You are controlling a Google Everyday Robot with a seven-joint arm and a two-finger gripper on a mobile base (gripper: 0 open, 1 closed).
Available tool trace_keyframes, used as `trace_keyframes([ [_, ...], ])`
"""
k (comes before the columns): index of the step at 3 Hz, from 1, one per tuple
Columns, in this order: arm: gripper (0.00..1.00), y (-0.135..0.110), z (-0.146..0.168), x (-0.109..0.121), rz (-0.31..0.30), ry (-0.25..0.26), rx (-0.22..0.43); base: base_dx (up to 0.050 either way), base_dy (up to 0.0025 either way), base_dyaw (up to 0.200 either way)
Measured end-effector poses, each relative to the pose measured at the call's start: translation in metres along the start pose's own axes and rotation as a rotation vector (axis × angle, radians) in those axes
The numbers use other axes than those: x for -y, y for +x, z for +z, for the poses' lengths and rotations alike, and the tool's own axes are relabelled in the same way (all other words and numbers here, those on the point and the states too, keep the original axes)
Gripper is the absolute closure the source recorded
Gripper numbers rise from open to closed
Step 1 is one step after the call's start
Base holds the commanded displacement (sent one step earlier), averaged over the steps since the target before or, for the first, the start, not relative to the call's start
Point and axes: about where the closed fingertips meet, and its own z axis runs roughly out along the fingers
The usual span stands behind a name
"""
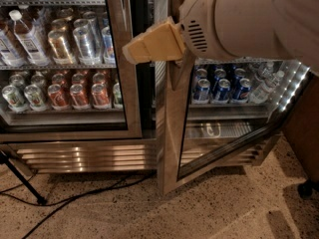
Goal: Open right fridge door
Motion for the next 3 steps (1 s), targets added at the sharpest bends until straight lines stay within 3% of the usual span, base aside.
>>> trace_keyframes([
  [3, 0.66, -0.0001, 0.0000, 0.0000, 0.000, 0.000, 0.000, 0.000, 0.00000, 0.000],
])
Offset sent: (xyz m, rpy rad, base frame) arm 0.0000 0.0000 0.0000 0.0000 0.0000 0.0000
